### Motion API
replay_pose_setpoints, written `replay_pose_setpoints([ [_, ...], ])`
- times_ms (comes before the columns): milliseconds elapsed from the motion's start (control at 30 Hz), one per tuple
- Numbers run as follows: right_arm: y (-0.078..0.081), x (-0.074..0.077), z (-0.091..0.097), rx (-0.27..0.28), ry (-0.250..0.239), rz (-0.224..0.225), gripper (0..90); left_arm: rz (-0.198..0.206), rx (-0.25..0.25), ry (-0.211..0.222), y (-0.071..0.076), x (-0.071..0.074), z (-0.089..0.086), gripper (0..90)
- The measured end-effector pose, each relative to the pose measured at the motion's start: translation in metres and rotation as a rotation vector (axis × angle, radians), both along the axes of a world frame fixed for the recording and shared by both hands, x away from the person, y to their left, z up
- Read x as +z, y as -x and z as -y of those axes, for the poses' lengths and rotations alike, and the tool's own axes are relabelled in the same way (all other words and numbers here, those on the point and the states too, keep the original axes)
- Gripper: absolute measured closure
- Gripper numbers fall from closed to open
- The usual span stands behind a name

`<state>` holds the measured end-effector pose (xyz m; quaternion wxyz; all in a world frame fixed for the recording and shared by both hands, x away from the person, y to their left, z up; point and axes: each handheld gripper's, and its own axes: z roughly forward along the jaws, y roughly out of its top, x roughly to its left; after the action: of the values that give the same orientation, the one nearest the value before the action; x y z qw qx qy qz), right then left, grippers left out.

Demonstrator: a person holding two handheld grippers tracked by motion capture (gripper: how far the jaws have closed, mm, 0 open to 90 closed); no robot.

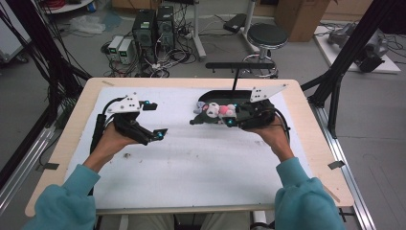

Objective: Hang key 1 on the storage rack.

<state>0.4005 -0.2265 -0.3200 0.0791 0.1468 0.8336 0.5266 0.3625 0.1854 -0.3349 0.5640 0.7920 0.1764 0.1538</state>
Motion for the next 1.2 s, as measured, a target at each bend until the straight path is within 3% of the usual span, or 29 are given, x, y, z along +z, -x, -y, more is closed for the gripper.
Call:
replay_pose_setpoints([
  [233, -0.002, 0.004, 0.019, -0.132, -0.020, 0.019, 52.9, 0.016, 0.067, 0.049, 0.012, -0.009, -0.023, 1.7],
  [767, -0.008, 0.010, 0.060, -0.429, -0.073, 0.060, 53.0, 0.030, 0.168, 0.092, 0.031, -0.025, -0.063, 1.7],
  [933, -0.010, 0.012, 0.065, -0.473, -0.076, 0.078, 53.0, 0.039, 0.180, 0.082, 0.037, -0.028, -0.066, 1.7],
  [1200, -0.015, 0.020, 0.077, -0.564, -0.098, 0.096, 53.1, 0.051, 0.206, 0.109, 0.045, -0.035, -0.076, 1.7],
])
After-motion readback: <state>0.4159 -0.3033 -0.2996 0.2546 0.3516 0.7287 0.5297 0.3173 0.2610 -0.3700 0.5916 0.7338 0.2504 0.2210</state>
